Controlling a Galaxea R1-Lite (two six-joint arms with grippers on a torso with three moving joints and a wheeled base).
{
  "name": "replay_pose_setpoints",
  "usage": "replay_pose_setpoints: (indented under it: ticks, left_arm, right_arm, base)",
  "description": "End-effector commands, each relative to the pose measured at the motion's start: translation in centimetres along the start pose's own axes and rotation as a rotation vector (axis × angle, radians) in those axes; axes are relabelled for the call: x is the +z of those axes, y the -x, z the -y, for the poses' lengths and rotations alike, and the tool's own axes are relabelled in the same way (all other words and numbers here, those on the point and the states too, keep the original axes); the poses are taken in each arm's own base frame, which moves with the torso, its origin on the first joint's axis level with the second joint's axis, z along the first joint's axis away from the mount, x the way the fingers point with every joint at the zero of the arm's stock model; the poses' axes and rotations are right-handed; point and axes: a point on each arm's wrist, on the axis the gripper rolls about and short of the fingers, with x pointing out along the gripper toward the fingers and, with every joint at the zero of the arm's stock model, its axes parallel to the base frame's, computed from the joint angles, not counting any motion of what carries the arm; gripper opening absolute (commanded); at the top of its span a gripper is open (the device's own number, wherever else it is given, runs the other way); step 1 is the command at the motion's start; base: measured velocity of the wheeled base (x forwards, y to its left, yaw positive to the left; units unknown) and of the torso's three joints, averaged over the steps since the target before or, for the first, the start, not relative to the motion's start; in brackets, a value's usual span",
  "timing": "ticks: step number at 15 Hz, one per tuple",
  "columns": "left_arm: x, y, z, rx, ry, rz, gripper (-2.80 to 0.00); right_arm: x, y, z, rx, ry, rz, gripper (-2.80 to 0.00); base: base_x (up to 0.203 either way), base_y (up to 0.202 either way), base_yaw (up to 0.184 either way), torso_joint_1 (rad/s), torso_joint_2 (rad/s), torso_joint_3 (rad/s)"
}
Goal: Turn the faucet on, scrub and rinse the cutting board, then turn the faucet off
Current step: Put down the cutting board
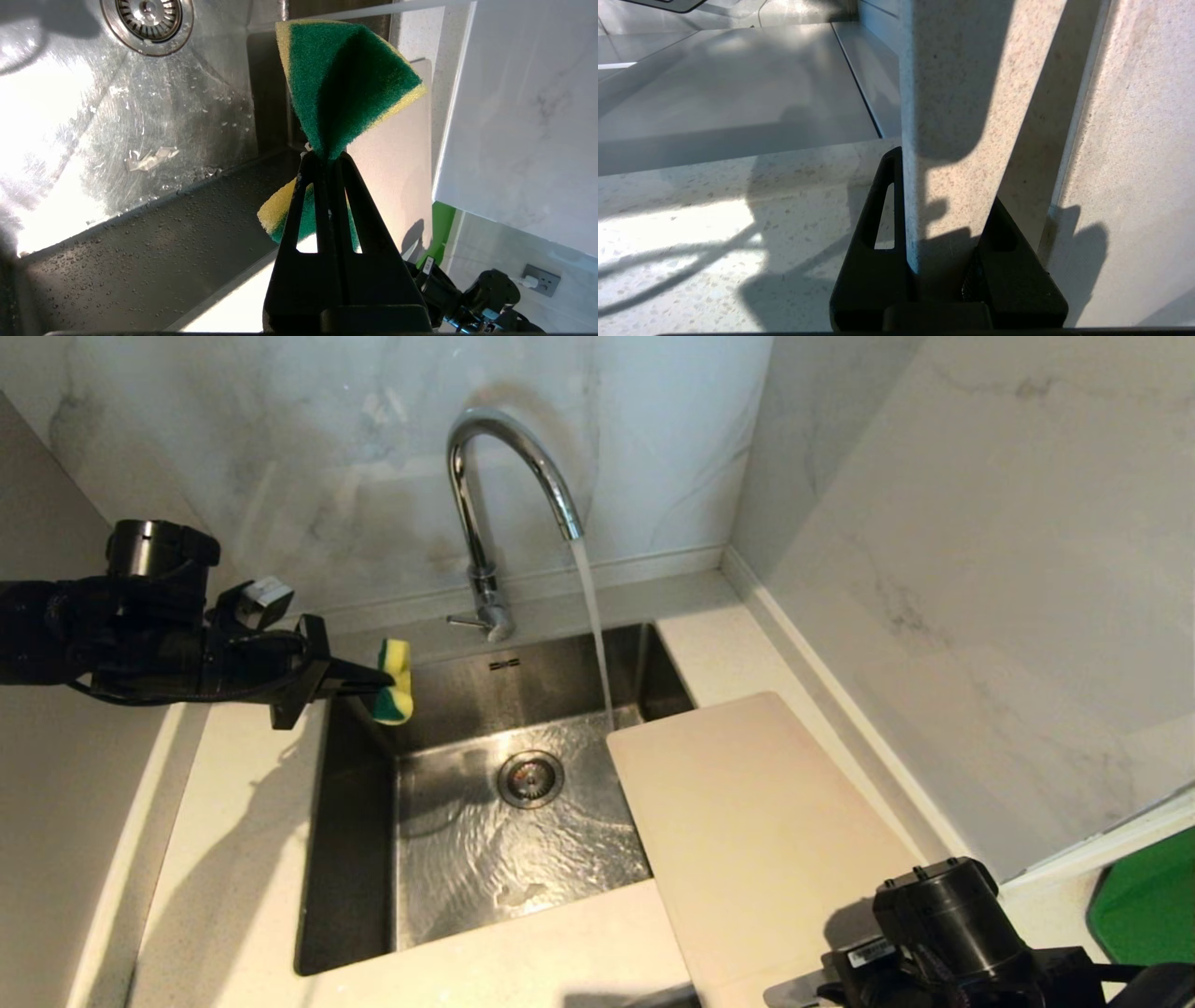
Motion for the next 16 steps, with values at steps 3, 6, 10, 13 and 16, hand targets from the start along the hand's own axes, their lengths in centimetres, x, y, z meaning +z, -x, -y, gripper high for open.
replay_pose_setpoints:
  ticks: [3,6,10,13,16]
  left_arm:
    - [-0.03,-0.25,-0.23,0.002,0.009,-0.008,-2.80]
    - [-0.03,-0.20,-0.19,0.002,0.008,-0.007,-2.80]
    - [-0.03,-0.20,-0.19,0.002,0.008,-0.007,-2.80]
    - [-0.03,-0.20,-0.19,0.000,0.008,-0.008,-2.80]
    - [-0.08,-0.29,-0.22,0.001,0.009,-0.011,-2.80]
  right_arm:
    - [0.08,-0.67,0.33,0.015,0.013,0.002,-2.80]
    - [0.09,-0.71,0.15,0.023,0.014,0.002,-2.80]
    - [0.26,-0.70,0.22,0.020,0.022,0.006,-2.80]
    - [0.60,-0.72,0.22,0.020,0.036,0.016,-2.80]
    - [0.70,-0.91,0.09,0.032,0.040,0.019,-2.80]
  base:
    - [0.000,0.000,0.000,0.000,0.00,0.000]
    - [0.000,0.000,0.000,0.000,0.00,0.000]
    - [0.000,0.000,0.000,0.000,0.00,0.000]
    - [0.000,0.000,0.000,0.000,0.00,0.000]
    - [0.000,0.000,0.000,0.000,0.00,0.000]
